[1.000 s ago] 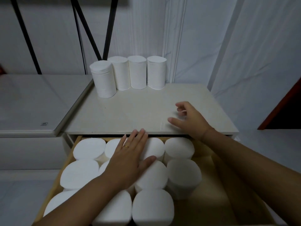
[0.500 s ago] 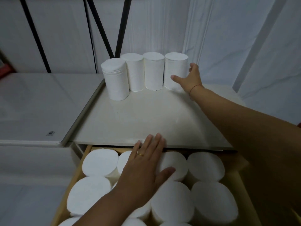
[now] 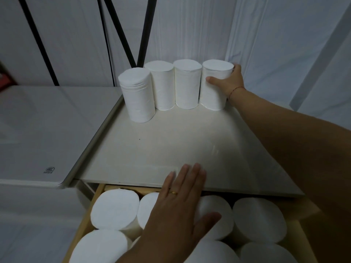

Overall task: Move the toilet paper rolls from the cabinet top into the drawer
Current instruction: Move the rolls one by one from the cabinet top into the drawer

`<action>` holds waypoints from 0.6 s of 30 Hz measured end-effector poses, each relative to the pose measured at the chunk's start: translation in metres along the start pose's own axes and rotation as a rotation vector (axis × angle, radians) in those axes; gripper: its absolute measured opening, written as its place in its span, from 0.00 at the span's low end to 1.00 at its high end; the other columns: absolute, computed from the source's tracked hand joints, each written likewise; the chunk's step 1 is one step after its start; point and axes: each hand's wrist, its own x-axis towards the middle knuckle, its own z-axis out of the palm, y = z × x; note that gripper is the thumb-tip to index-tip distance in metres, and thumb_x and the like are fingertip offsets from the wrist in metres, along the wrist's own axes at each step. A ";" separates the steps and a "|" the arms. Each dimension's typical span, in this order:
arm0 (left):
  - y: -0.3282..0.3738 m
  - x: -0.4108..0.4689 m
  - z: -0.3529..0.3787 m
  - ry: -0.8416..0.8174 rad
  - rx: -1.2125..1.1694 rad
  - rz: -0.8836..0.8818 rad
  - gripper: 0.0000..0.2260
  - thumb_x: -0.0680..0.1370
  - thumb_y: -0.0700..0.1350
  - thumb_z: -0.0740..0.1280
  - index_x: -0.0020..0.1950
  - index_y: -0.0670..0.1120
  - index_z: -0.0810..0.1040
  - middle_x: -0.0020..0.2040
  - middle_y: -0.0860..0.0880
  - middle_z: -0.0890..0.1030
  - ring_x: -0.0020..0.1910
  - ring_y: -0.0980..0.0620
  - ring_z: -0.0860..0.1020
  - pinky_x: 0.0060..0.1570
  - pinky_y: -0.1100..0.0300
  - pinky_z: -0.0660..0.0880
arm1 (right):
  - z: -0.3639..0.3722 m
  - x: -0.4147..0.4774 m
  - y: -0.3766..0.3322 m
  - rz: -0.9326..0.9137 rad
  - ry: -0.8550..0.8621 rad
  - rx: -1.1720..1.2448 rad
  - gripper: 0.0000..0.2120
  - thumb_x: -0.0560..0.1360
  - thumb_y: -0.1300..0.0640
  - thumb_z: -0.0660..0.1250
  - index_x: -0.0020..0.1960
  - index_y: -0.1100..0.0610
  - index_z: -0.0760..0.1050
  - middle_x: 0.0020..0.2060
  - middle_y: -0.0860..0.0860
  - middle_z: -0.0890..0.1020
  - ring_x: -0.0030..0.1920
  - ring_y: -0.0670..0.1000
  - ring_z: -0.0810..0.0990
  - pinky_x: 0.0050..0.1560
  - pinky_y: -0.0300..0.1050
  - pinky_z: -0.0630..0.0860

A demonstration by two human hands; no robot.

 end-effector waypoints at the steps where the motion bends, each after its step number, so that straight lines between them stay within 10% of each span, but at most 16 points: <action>1: 0.000 0.000 0.001 -0.003 0.004 -0.002 0.33 0.79 0.65 0.44 0.75 0.45 0.61 0.75 0.49 0.62 0.73 0.44 0.60 0.67 0.52 0.55 | 0.000 0.001 0.000 -0.004 0.008 -0.009 0.43 0.62 0.50 0.78 0.69 0.56 0.59 0.66 0.52 0.69 0.65 0.53 0.70 0.66 0.49 0.69; 18: 0.018 -0.029 0.018 -0.082 -0.024 0.006 0.33 0.75 0.69 0.40 0.75 0.56 0.39 0.77 0.59 0.40 0.75 0.59 0.35 0.74 0.56 0.36 | -0.070 -0.108 -0.001 -0.093 -0.098 -0.038 0.39 0.63 0.54 0.77 0.67 0.54 0.60 0.60 0.50 0.71 0.59 0.51 0.71 0.56 0.43 0.70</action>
